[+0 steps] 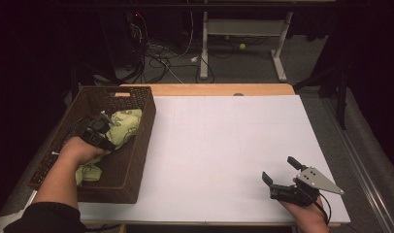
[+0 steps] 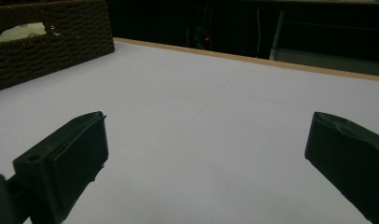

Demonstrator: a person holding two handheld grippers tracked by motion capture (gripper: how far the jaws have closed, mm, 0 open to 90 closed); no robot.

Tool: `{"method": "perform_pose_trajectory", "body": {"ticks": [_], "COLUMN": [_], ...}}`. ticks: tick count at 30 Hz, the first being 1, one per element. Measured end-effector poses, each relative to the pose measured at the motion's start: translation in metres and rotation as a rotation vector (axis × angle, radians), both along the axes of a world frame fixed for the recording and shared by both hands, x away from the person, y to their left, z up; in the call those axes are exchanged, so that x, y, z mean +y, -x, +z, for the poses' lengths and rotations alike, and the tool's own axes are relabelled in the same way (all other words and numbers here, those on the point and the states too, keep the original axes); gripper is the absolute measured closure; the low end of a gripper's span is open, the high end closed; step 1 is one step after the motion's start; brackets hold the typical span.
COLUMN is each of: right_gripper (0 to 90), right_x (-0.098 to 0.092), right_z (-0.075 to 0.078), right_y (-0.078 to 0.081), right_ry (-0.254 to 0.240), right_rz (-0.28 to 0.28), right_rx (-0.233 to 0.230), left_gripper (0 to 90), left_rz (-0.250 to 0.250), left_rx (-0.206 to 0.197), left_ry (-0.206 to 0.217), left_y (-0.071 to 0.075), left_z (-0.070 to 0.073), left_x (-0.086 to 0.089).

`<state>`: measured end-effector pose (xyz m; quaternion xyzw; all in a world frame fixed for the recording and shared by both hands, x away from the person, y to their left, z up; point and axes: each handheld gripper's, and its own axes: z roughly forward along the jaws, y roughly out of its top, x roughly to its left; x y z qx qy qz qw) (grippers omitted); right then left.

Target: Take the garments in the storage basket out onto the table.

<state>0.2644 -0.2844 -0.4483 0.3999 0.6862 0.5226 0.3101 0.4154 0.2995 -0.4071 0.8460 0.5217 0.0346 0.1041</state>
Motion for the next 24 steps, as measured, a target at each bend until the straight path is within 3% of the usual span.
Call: {"method": "perform_pose_trajectory", "body": {"ticks": [3,4,5,7,11,13,15,16,18,19,21,23,24], "right_gripper": [0.0,0.0,0.0,0.0,0.0,0.0,0.0,0.0,0.0,0.0,0.0,0.0,0.1], "right_x": [0.001,0.001,0.001,0.002,0.001,0.001,0.000,0.000,0.000,0.000,0.001,0.001,0.001], "right_z": [0.000,0.000,0.000,0.000,0.000,-0.001,-0.001,-0.001,-0.001,-0.001,-0.002,-0.002,-0.003], "right_y": [0.000,0.000,0.000,0.000,0.000,0.000,-0.001,-0.001,-0.002,-0.002,-0.002,-0.002,-0.003], "right_ry": [0.000,0.002,0.003,0.003,0.002,0.002,0.009,0.012,0.005,0.005,0.011,0.014,0.006], "right_rz": [0.001,0.002,0.002,0.000,-0.005,-0.003,-0.006,-0.012,-0.009,-0.009,-0.006,-0.007,-0.001], "right_rx": [0.001,0.001,0.001,0.000,0.004,0.005,0.007,0.007,0.005,0.005,0.008,0.015,0.016], "left_gripper": [70.4,69.4,64.9,45.7,22.4,9.6,0.0,0.0,0.0,0.0,0.0,0.0,0.0], "left_rz": [-0.008,-0.029,-0.031,-0.018,0.032,0.047,0.074,0.074,0.081,0.081,0.093,0.092,0.086], "left_rx": [0.007,0.002,-0.005,-0.046,-0.145,-0.159,-0.131,-0.131,-0.079,-0.079,-0.033,-0.022,0.015], "left_ry": [0.009,-0.007,-0.010,-0.018,0.028,0.035,0.060,0.060,0.030,0.030,0.033,0.034,0.044], "left_y": [0.002,0.004,0.004,0.003,-0.001,-0.005,-0.017,-0.017,-0.029,-0.029,-0.039,-0.041,-0.046], "left_z": [0.001,0.004,0.008,0.016,0.034,0.038,0.036,0.036,0.022,0.022,0.003,-0.002,-0.016], "left_x": [-0.002,-0.003,-0.003,0.000,0.011,0.015,0.024,0.024,0.029,0.029,0.034,0.034,0.034]}}
